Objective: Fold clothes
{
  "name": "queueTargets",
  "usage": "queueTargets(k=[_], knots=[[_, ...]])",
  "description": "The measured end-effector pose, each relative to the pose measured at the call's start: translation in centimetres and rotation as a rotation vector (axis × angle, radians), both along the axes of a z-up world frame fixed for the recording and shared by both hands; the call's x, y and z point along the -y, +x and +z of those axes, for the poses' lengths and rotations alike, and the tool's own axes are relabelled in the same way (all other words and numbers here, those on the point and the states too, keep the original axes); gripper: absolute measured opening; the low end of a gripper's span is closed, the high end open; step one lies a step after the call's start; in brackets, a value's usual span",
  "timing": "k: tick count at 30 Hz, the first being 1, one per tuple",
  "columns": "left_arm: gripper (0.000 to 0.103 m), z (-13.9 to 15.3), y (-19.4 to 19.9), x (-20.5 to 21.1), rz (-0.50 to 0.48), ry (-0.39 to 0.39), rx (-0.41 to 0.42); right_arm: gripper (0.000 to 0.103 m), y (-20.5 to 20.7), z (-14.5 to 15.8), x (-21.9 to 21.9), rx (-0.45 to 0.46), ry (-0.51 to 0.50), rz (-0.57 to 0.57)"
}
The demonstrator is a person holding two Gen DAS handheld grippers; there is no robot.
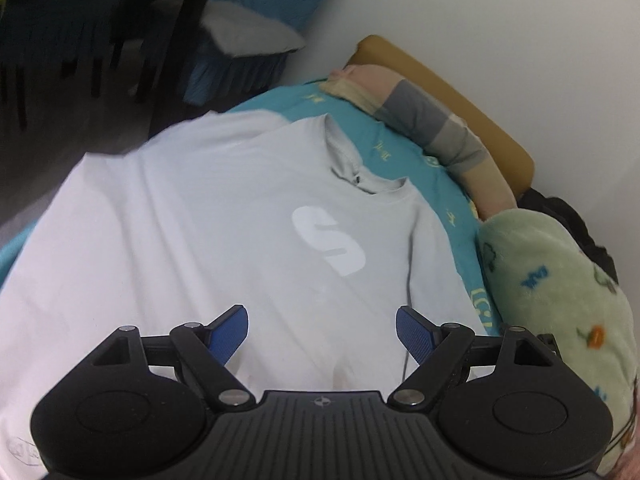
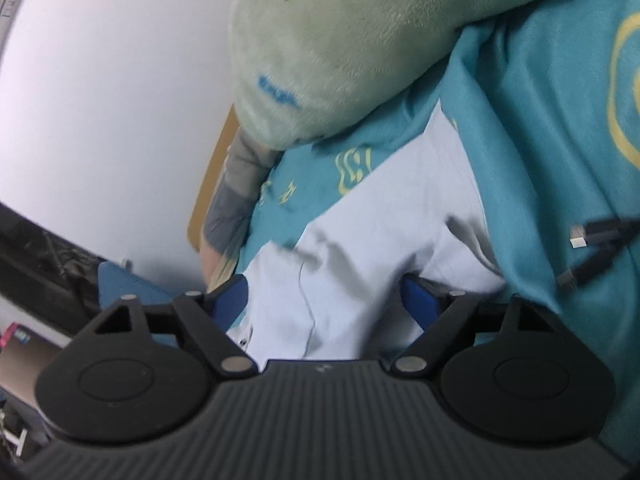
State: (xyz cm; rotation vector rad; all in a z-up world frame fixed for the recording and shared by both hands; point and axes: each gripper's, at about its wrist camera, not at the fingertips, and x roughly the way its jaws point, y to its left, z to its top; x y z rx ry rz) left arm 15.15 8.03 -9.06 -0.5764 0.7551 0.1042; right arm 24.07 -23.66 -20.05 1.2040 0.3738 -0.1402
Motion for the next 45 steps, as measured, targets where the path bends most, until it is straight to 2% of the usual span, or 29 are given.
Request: queueTargets(k=[4, 6, 8, 9, 10, 13, 15, 17, 18, 19, 20, 26, 29, 30, 31, 36, 40, 44, 45], knots=[[0.083, -1.0, 0.7, -0.5, 0.0, 0.013, 0.003, 0.085, 1.1, 0.1, 0.4, -0.059, 0.033, -0.064], [0.083, -1.5, 1.0, -0.7, 0.0, 0.02, 0.004, 0.086, 1.7, 0.4, 0.1, -0.09, -0.005, -0.062], [0.083, -2.0, 1.4, -1.0, 0.002, 0.022, 0.001, 0.064, 2.3, 0.7, -0.3, -0.125, -0.057, -0.042], [0.083, -2.4, 1.5, -1.1, 0.006, 0.008, -0.014, 0.045, 2.3, 0.8, -0.3, -0.147, -0.077, -0.018], [0.083, -2.7, 1.6, -1.2, 0.006, -0.01, -0.022, 0.034, 2.2, 0.8, -0.1, -0.169, -0.092, 0.006], [0.083, -3.0, 1.7, -1.3, 0.0, -0.05, -0.036, 0.032, 0.6, 0.7, 0.9, -0.212, -0.04, 0.05], [0.083, -2.8, 1.6, -1.2, -0.009, -0.065, -0.033, 0.032, -0.6, 0.7, 1.2, -0.242, 0.018, 0.068], [0.083, -2.6, 1.2, -1.2, -0.014, -0.08, -0.029, 0.039, -1.6, 0.7, 1.2, -0.258, 0.088, 0.061], [0.083, -2.6, 1.0, -1.3, -0.012, -0.091, -0.031, 0.048, -2.1, 0.7, 1.1, -0.26, 0.127, 0.051], [0.083, -2.6, 0.8, -1.4, -0.009, -0.102, -0.033, 0.062, -2.3, 0.7, 0.8, -0.256, 0.149, 0.048], [0.083, -2.7, 0.7, -1.6, -0.002, -0.117, -0.037, 0.067, -2.5, 0.7, 0.4, -0.25, 0.166, 0.047], [0.083, -3.2, 0.6, -2.9, 0.036, -0.205, -0.057, 0.07, -2.6, 2.3, -2.0, -0.355, 0.127, -0.02], [0.083, -3.5, 0.9, -2.9, 0.032, -0.215, -0.063, 0.076, -2.1, 2.2, -2.7, -0.35, 0.115, -0.123], [0.083, -3.7, 1.0, -2.9, 0.032, -0.218, -0.068, 0.085, -1.9, 2.0, -2.7, -0.321, 0.105, -0.157], [0.083, -3.9, 1.1, -2.9, 0.033, -0.22, -0.073, 0.089, -1.7, 1.8, -2.7, -0.288, 0.09, -0.188], [0.083, -4.8, 1.5, -3.3, 0.042, -0.24, -0.088, 0.089, -0.2, 0.3, -2.2, -0.144, -0.096, -0.237], [0.083, -5.3, 1.9, -3.4, 0.041, -0.237, -0.094, 0.091, 1.3, -0.5, -0.9, -0.092, -0.187, -0.191], [0.083, -5.6, 2.3, -3.2, 0.029, -0.23, -0.095, 0.09, 4.2, -0.3, 1.0, -0.108, -0.246, -0.058], [0.083, -5.6, 2.4, -3.1, 0.028, -0.227, -0.094, 0.084, 4.6, -0.1, 1.1, -0.12, -0.269, -0.023]])
